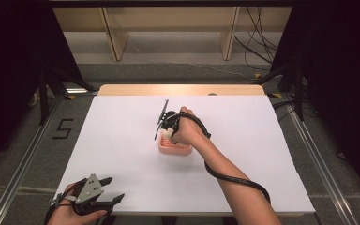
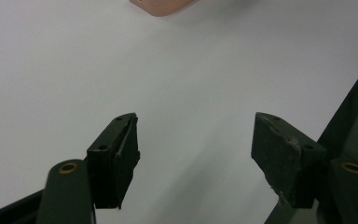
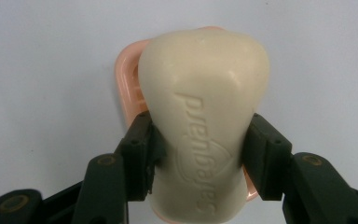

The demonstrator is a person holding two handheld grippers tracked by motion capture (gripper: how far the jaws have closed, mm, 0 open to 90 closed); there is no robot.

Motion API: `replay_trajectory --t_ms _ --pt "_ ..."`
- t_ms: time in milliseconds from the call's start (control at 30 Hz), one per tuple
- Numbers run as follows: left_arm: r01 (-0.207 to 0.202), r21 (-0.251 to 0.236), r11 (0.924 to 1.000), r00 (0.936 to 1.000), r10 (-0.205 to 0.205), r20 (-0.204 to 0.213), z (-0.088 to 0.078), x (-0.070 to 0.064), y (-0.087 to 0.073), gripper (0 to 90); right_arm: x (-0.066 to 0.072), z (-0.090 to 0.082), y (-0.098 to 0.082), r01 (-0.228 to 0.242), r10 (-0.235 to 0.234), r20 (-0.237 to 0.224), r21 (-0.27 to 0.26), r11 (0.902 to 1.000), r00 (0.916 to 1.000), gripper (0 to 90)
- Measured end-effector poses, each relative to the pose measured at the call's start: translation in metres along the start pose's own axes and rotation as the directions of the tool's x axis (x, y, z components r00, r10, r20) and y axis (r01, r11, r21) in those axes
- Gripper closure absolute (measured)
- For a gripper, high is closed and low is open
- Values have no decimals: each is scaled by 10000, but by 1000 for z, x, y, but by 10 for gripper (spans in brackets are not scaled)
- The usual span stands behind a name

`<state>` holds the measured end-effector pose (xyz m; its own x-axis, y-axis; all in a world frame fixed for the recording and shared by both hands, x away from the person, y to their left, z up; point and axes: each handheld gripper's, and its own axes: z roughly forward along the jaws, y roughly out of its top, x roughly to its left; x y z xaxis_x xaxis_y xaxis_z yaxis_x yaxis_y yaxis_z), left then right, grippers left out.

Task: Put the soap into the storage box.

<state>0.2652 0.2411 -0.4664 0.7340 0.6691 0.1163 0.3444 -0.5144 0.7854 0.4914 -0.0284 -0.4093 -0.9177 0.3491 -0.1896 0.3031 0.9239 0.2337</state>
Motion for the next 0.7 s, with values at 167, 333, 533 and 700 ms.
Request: replay_trajectory --t_ms 167,333,533,700 --pt "-110 118 9999 9999 111 -78 0 1 0 315 1 4 -2 -150 150 -44 34 9999 9999 506" --pt "-141 109 9998 9999 142 -50 -1 1 0 315 -1 7 -3 -48 48 -69 11 10000 10000 506" --pt "-143 121 9998 9999 143 -68 -1 1 0 314 0 8 -2 -65 65 -70 104 9999 10000 505" --pt "-141 116 9998 9999 142 -67 -1 1 0 315 -1 8 -3 -206 207 -121 126 9997 9997 505"
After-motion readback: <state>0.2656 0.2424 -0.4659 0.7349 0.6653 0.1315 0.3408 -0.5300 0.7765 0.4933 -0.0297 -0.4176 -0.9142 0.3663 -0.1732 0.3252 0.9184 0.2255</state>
